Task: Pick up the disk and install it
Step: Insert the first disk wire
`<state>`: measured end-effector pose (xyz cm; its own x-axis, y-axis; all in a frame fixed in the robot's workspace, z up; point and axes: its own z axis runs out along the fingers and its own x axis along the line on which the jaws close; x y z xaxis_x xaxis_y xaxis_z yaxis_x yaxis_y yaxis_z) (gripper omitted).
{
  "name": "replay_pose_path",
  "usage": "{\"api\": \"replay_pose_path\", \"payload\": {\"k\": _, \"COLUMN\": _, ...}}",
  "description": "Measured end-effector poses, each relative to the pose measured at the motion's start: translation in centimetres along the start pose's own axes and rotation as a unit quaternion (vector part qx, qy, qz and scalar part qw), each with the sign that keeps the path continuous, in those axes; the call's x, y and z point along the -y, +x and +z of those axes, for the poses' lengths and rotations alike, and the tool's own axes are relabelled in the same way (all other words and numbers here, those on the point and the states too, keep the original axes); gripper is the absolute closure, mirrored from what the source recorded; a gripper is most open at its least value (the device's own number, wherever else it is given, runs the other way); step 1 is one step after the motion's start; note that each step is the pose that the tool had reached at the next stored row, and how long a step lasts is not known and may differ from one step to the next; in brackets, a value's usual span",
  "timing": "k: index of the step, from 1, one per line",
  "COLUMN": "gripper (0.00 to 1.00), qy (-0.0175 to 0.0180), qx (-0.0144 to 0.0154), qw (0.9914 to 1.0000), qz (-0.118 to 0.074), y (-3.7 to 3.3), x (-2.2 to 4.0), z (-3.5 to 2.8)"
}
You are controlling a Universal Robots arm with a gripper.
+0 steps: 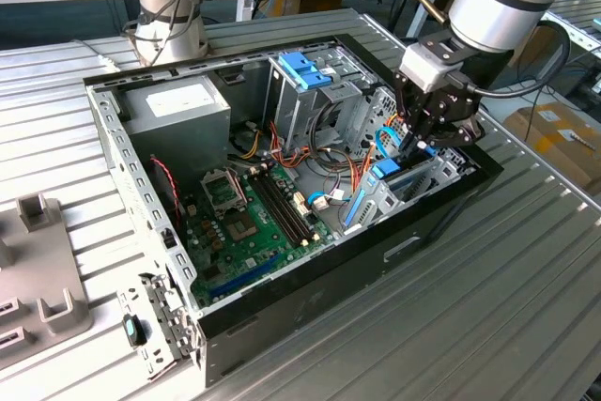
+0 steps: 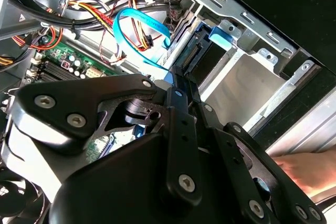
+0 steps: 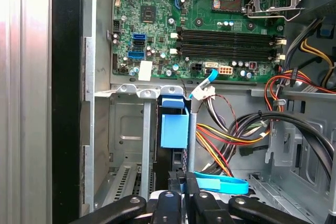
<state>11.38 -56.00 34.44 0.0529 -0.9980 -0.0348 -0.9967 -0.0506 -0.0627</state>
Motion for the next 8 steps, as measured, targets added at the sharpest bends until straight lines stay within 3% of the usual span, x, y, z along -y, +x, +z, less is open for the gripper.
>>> {"api": "replay_pose_path", "payload": {"k": 8, "gripper": 0.83, "qy": 0.0, "qx": 0.0003, "qw": 1.0, "qz": 0.0, "y": 0.0, "x": 0.0, "z": 0.04}}
